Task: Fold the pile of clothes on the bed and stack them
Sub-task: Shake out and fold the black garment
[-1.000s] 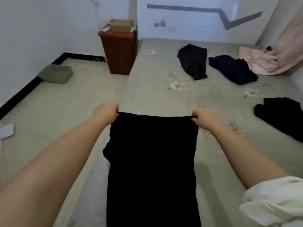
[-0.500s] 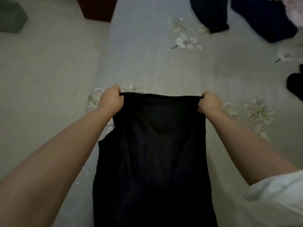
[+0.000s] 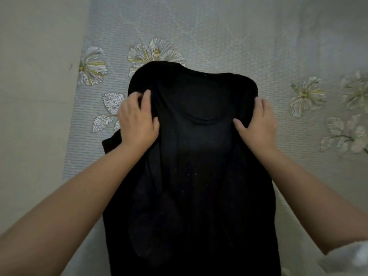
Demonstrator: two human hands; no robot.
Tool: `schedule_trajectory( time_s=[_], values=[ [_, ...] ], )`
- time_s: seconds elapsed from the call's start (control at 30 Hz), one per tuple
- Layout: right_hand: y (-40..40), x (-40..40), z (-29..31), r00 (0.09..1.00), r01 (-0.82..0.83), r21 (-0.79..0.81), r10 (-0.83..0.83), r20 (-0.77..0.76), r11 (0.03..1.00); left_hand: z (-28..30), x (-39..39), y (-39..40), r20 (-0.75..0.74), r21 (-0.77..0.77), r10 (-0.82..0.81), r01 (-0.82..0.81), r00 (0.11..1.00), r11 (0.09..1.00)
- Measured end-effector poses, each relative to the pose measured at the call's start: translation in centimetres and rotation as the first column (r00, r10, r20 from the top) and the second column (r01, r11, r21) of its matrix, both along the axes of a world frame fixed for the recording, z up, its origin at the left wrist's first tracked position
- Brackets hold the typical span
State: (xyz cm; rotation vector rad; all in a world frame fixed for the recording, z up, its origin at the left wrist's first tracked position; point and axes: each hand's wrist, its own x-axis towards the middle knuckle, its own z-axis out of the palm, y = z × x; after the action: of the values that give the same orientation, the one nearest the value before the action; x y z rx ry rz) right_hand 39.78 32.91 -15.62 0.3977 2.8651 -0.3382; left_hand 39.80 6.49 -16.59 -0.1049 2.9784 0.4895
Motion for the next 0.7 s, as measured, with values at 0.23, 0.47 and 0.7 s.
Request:
schedule_trajectory(
  time_s=[0.23, 0.47, 0.7],
  values=[
    [2.4, -1.9, -0.7, 0.951, 0.302, -0.052, -0.298, 0.077, 0.952, -0.1, -2.2, -1.3, 0.159, 0.08, 0.273, -0.288, 0.949, 0.954],
    [7.5, -7.6, -0.8, 0.96, 0.28, -0.027, -0.279, 0.022, 0.96, -0.1, -8.0, -4.9, 0.209, -0.016, 0.376, -0.381, 0.903, 0.924],
    [6.9, -6.8, -2.2, 0.979, 0.2, -0.168, -0.205, -0.013, 0.965, 0.7, -6.2, -2.4, -0.049, -0.076, 0.08, -0.083, 0.996, 0.994]
  ],
)
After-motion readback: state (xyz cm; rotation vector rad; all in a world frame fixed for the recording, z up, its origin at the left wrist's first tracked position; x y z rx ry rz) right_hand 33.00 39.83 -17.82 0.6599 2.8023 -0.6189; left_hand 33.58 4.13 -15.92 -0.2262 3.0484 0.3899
